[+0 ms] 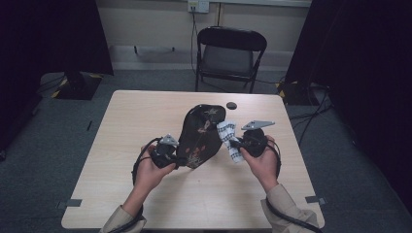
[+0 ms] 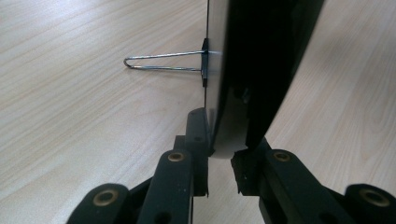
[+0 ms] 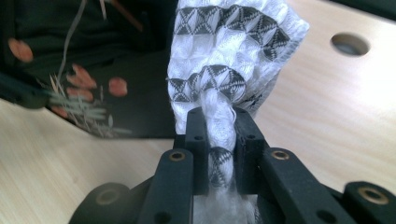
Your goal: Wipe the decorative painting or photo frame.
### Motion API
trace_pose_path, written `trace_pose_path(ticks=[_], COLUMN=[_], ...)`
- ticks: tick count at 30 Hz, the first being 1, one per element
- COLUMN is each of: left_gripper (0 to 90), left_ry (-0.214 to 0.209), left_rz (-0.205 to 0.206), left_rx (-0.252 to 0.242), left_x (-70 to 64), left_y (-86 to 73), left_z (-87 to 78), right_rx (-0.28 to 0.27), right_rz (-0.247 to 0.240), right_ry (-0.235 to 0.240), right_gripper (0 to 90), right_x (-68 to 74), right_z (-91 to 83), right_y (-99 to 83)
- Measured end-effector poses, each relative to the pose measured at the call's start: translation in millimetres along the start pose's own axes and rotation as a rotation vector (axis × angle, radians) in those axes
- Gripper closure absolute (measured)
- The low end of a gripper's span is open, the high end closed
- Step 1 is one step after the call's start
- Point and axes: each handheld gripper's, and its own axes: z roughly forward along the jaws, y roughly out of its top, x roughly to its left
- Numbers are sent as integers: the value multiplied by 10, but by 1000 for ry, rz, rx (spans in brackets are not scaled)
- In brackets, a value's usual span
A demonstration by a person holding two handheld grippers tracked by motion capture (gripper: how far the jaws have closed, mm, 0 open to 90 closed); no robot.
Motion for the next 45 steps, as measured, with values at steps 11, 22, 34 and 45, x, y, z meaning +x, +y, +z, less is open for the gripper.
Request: trace_pose_path(ticks=[11,22,34,45], left_gripper=[788,787,787,787], left_ry=[3,1,4,4], left_rz=[3,1,-9,-9], left_rx=[-1,2,-2,1], left_x=[-6,3,5,4], left_y=[8,11,2,7], left_z=[-2,-9,-6,-8], right_rx=[77,159,133,-2], right_rz=[15,15,27,-15], right_ry=[6,10,14,5], right_gripper=[796,797,796,796], right_x=[5,21,-20,-1], right_z=[242,452,244,-286], right_y=[-306,-488,-541,-27])
